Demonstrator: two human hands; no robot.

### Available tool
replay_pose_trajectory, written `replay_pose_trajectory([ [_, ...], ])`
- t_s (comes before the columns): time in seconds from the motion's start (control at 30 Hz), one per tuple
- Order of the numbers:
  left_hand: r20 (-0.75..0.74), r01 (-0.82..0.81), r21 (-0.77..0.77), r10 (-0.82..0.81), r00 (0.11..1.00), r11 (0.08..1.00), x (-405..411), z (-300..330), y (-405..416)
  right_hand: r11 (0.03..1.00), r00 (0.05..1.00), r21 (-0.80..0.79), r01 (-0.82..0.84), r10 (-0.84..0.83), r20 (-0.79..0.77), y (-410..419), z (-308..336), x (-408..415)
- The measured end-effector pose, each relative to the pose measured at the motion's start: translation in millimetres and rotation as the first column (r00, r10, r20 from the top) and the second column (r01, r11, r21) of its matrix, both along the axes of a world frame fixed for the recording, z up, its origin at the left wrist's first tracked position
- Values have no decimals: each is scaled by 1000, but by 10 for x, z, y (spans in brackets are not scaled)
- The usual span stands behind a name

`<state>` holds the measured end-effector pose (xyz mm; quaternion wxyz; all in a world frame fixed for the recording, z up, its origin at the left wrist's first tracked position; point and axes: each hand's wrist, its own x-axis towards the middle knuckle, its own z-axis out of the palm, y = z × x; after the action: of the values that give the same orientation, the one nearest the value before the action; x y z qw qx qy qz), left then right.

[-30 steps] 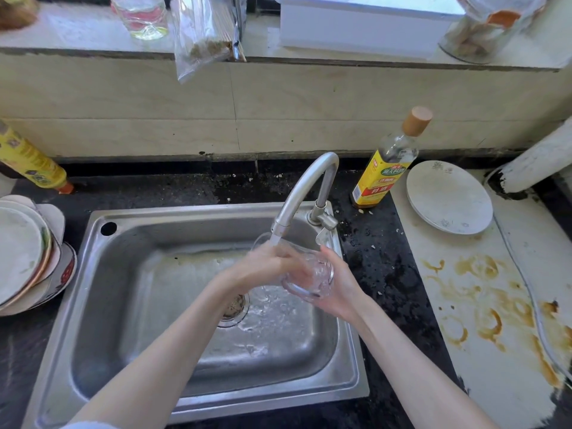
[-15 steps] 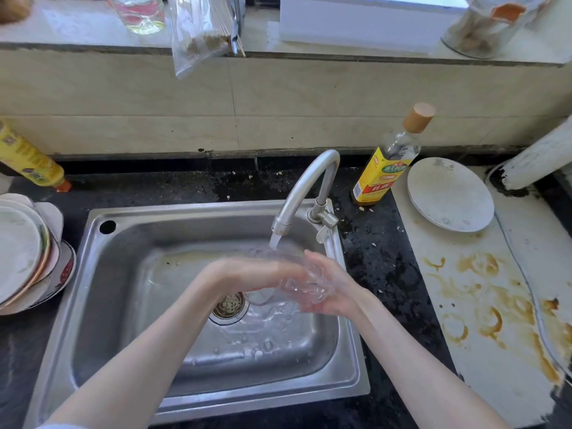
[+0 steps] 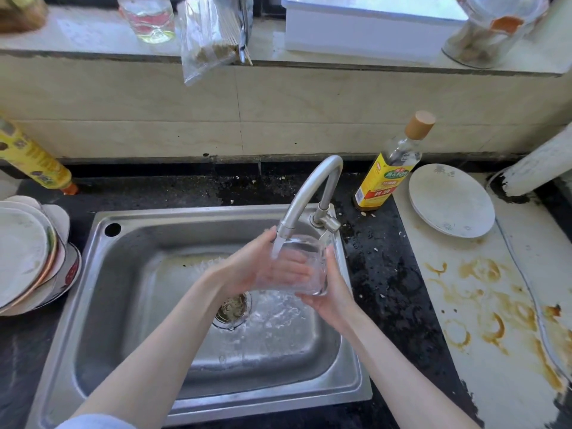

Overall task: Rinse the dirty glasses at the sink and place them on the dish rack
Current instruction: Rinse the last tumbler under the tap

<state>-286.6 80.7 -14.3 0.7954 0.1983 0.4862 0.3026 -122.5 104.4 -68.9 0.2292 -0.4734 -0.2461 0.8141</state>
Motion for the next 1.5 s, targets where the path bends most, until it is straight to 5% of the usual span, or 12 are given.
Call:
replay_pose_trajectory([
  [0.1, -147, 196, 108, -179, 973, 975, 102, 19, 7, 988, 979, -157, 18, 14, 202, 79, -18, -38],
  [0.27, -376, 645, 105, -570, 730, 757, 204, 106, -21, 912, 936, -400, -85, 211, 282, 141, 69, 51],
  [0.33, -398, 612, 164, -516, 759, 774, 165, 82, -56, 904, 944, -416, -96, 215, 250, 148, 66, 55],
  [0.43, -468, 328, 226, -193, 862, 917, 55, 22, -15, 936, 991, -347, -60, 96, 88, 148, 43, 65],
  [0.53, -339, 53, 104, -15, 941, 993, -57, -94, -2, 992, 998, -111, -61, 59, -25, 102, 59, 65],
  [0.7, 150, 157, 204, -189, 970, 966, -110, -80, -61, 976, 977, 79, -203, 208, -49, 85, 67, 36],
  [0.8, 221, 222, 193, -263, 939, 956, -37, -80, -59, 959, 960, 54, -277, 279, -32, 136, 81, 39],
  [0.9, -20, 313, 142, -313, 949, 939, 51, -33, -96, 950, 950, -59, -305, 309, 54, 172, 44, 63],
  [1.1, -419, 601, 131, -505, 755, 789, 159, 101, -79, 919, 937, -309, -244, 306, 168, 205, 104, 124],
  [1.27, -378, 235, 164, -159, 912, 958, -15, 10, -42, 957, 980, -211, -199, 199, -25, 112, 80, 113],
  [1.4, -145, -34, 120, 51, 988, 992, -48, -1, -34, 996, 993, 27, -90, 92, -78, 65, 88, 22],
  [1.5, 19, -99, 1, 99, 995, 995, 4, 47, -11, 998, 999, 33, -47, 47, -7, 61, -34, 13],
])
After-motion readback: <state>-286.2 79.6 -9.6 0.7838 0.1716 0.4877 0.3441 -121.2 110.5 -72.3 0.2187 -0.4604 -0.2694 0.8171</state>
